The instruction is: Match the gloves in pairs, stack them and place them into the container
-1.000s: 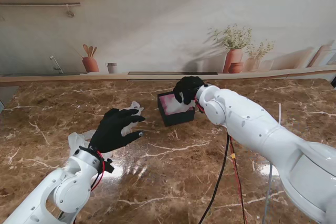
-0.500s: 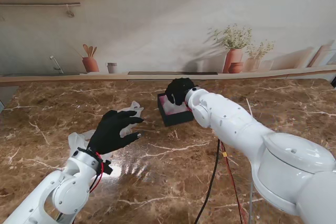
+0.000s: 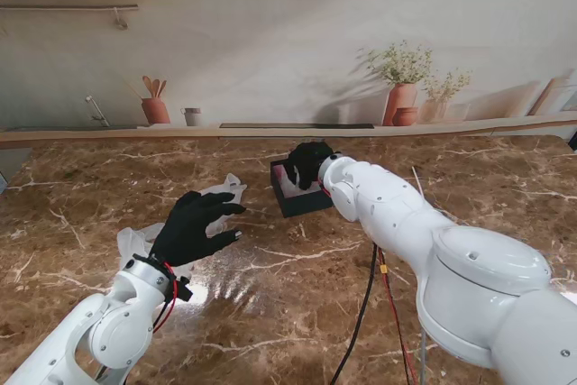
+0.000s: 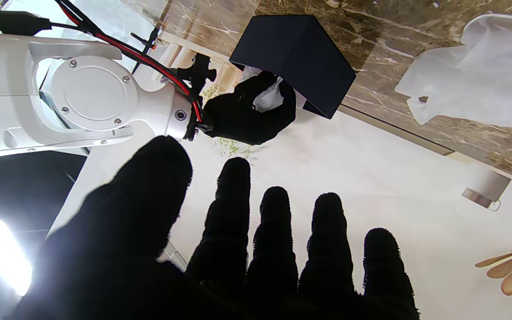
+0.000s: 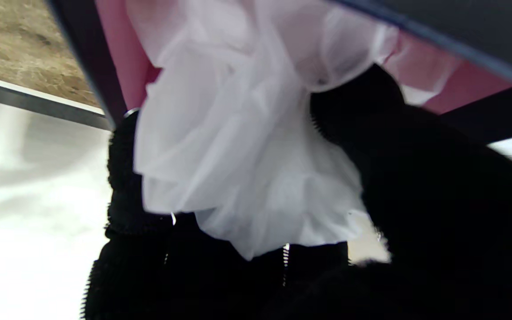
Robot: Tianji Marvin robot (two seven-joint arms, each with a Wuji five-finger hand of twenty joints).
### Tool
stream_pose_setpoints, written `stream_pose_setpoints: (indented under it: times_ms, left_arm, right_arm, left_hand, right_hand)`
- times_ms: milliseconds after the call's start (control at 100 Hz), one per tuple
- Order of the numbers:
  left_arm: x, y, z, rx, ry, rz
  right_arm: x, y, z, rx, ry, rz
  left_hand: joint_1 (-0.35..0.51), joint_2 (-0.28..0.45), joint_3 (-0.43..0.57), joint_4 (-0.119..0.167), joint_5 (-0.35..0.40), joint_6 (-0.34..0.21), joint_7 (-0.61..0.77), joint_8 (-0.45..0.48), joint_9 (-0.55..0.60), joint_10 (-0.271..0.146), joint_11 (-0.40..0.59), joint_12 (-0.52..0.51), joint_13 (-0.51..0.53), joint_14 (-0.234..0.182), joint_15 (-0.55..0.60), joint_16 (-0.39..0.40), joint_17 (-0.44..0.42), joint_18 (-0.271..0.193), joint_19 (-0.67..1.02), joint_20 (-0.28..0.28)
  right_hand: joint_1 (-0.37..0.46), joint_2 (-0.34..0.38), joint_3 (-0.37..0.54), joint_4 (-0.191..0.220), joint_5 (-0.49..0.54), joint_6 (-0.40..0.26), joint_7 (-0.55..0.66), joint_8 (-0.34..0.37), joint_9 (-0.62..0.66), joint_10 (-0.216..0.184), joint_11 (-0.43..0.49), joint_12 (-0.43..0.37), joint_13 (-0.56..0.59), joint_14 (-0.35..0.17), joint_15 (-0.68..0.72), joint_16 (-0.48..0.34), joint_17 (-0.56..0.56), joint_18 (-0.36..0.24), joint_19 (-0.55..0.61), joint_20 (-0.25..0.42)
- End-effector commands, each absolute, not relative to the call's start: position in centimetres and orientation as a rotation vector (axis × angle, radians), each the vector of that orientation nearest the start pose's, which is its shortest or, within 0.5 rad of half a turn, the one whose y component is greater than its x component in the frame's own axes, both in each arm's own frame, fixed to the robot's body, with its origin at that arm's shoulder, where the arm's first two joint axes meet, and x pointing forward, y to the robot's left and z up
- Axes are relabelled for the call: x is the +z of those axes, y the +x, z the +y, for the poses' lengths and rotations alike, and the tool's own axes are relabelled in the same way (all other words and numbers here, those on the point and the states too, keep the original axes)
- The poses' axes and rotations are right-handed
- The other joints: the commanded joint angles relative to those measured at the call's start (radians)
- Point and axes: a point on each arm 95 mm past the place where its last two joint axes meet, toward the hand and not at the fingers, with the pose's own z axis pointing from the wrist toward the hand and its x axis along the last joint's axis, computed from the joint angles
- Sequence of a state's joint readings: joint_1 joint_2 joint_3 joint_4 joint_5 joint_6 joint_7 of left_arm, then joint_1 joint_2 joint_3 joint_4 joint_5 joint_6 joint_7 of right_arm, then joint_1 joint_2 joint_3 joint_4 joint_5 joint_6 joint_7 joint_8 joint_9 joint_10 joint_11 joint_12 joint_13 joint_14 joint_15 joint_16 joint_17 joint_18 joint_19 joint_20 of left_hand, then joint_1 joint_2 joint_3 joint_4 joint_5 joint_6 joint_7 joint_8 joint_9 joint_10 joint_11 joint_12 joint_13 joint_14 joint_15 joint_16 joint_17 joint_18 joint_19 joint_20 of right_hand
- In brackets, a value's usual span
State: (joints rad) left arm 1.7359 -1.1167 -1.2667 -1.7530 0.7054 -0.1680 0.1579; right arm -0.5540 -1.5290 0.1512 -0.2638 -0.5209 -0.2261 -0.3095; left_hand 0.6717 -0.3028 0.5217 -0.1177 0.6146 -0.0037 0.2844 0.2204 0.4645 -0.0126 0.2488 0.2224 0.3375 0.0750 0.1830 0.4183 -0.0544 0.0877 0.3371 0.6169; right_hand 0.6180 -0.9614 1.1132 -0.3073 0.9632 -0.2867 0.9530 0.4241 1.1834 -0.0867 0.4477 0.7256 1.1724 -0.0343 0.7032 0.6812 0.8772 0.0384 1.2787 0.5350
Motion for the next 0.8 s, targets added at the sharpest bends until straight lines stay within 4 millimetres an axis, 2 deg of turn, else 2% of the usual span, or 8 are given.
stream_pose_setpoints:
  times_ms: [0, 50, 80, 130, 180, 210, 480, 790]
  left_arm:
    - [-30.9, 35.1, -1.9, -1.917, -1.367, 1.260]
    - [-30.8, 35.1, -1.9, -1.917, -1.367, 1.259]
    - [-30.8, 35.2, -1.9, -1.917, -1.365, 1.259]
    - [-30.7, 35.2, -1.9, -1.920, -1.361, 1.260]
    - [-30.7, 35.2, -1.9, -1.922, -1.360, 1.259]
    - [-30.6, 35.2, -2.0, -1.924, -1.358, 1.259]
    - [-30.6, 35.3, -1.9, -1.930, -1.349, 1.265]
    - [-30.7, 35.5, -2.2, -1.946, -1.344, 1.265]
  right_arm:
    - [-32.2, 59.7, 10.1, 1.361, 0.929, 1.840]
    - [-32.2, 59.7, 10.0, 1.364, 0.936, 1.845]
    - [-32.2, 59.7, 9.8, 1.363, 0.951, 1.850]
    - [-32.1, 59.8, 9.7, 1.362, 0.971, 1.859]
    - [-32.0, 59.8, 9.6, 1.362, 0.981, 1.865]
    - [-32.0, 59.8, 9.5, 1.362, 0.986, 1.869]
    - [-30.6, 59.3, 8.7, 1.379, 0.985, 1.856]
    - [-28.7, 58.5, 7.8, 1.391, 0.996, 1.823]
  left_hand:
    - [0.011, 0.041, -0.038, 0.030, -0.021, 0.001, -0.002, -0.007, -0.040, -0.010, -0.021, -0.008, -0.038, -0.043, -0.025, -0.008, -0.012, -0.033, -0.026, -0.002]
    - [0.011, 0.043, -0.036, 0.030, -0.022, 0.001, -0.002, -0.007, -0.040, -0.012, -0.021, -0.008, -0.037, -0.045, -0.024, -0.008, -0.012, -0.033, -0.026, -0.002]
    - [0.010, 0.042, -0.036, 0.029, -0.021, -0.002, -0.002, -0.007, -0.039, -0.012, -0.021, -0.007, -0.037, -0.045, -0.024, -0.008, -0.011, -0.033, -0.026, -0.002]
    - [0.009, 0.043, -0.036, 0.029, -0.020, -0.001, -0.001, -0.007, -0.039, -0.013, -0.021, -0.007, -0.037, -0.046, -0.024, -0.007, -0.011, -0.032, -0.026, -0.001]
    - [0.010, 0.043, -0.034, 0.030, -0.020, 0.000, -0.001, -0.007, -0.040, -0.013, -0.021, -0.007, -0.038, -0.045, -0.024, -0.007, -0.011, -0.033, -0.027, -0.001]
    - [0.010, 0.043, -0.033, 0.029, -0.019, 0.000, -0.001, -0.007, -0.039, -0.013, -0.021, -0.007, -0.037, -0.045, -0.024, -0.007, -0.011, -0.032, -0.026, -0.001]
    - [0.011, 0.045, -0.030, 0.028, -0.011, -0.007, 0.005, -0.004, -0.037, -0.015, -0.022, -0.008, -0.037, -0.046, -0.025, -0.008, -0.012, -0.032, -0.027, 0.001]
    - [0.012, 0.048, -0.034, 0.028, -0.010, -0.010, 0.008, -0.002, -0.039, -0.016, -0.024, -0.009, -0.037, -0.047, -0.027, -0.010, -0.011, -0.033, -0.027, 0.003]
  right_hand:
    - [-0.054, 0.008, -0.001, -0.024, -0.046, 0.044, -0.017, -0.025, -0.025, 0.000, -0.009, -0.027, -0.031, 0.006, -0.025, -0.003, -0.031, 0.004, -0.023, 0.021]
    - [-0.129, 0.049, -0.010, -0.019, -0.068, 0.062, -0.062, -0.030, -0.064, -0.001, 0.004, -0.104, -0.060, 0.006, -0.054, -0.022, -0.062, 0.007, -0.050, 0.034]
    - [-0.176, 0.078, -0.010, 0.005, -0.066, 0.085, -0.162, 0.006, -0.092, 0.001, 0.004, -0.155, -0.090, 0.009, -0.081, -0.038, -0.093, 0.010, -0.074, 0.046]
    - [-0.219, 0.109, -0.012, 0.036, -0.061, 0.101, -0.241, 0.028, -0.113, 0.003, -0.007, -0.170, -0.116, 0.010, -0.101, -0.050, -0.123, 0.012, -0.093, 0.051]
    - [-0.275, 0.154, -0.021, 0.138, -0.053, 0.121, -0.368, 0.113, -0.143, 0.000, -0.025, -0.188, -0.147, 0.009, -0.131, -0.069, -0.157, 0.013, -0.120, 0.057]
    - [-0.288, 0.165, -0.028, 0.161, -0.059, 0.124, -0.394, 0.134, -0.155, 0.000, -0.031, -0.192, -0.160, 0.008, -0.139, -0.074, -0.170, 0.014, -0.127, 0.058]
    - [-0.341, 0.119, -0.065, 0.154, -0.178, 0.092, -0.525, 0.136, -0.289, -0.029, -0.121, -0.247, -0.284, 0.003, -0.246, -0.122, -0.288, 0.040, -0.159, 0.080]
    - [-0.361, 0.120, -0.076, 0.147, -0.205, 0.082, -0.569, 0.114, -0.326, -0.015, -0.172, -0.291, -0.284, 0.025, -0.274, -0.128, -0.296, 0.057, -0.160, 0.097]
